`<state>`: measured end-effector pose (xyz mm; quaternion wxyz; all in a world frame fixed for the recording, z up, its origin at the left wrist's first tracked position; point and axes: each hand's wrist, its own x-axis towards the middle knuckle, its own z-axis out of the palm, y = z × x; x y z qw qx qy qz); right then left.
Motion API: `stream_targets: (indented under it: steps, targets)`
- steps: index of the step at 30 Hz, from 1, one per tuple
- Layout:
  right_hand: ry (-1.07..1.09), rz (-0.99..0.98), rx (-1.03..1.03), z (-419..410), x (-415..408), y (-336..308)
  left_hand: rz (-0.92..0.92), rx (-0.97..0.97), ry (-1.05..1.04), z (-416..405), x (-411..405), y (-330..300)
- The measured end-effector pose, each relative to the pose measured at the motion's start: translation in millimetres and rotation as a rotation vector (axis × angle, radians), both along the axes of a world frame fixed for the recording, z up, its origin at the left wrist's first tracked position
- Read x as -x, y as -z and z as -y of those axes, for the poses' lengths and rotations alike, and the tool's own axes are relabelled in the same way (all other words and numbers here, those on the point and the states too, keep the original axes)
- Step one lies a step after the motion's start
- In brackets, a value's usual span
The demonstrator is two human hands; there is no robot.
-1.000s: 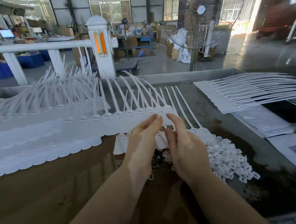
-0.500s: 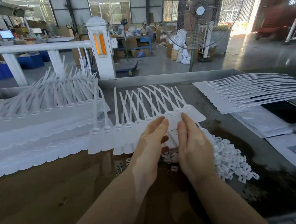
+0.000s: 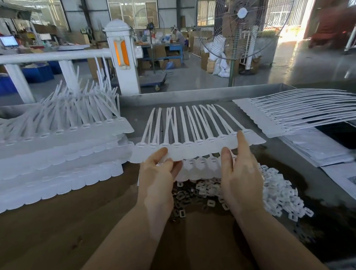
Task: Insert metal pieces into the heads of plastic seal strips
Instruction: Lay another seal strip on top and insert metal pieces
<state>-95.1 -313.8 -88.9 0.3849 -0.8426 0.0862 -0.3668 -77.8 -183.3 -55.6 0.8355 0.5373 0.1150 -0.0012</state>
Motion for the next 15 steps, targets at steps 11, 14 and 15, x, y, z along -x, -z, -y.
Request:
stream_targets:
  steps: [11, 14, 15]
  targets:
    - [0.027, 0.017, 0.095, 0, 1, -2, -0.026, -0.331, 0.117, -26, -3, 3]
    - [0.031, -0.011, 0.154, -1, 3, -2, -0.013, -0.427, 0.158, -32, -5, 6]
    - [0.033, -0.006, 0.166, -1, 4, -3, -0.011, -0.447, 0.174, -34, -5, 7]
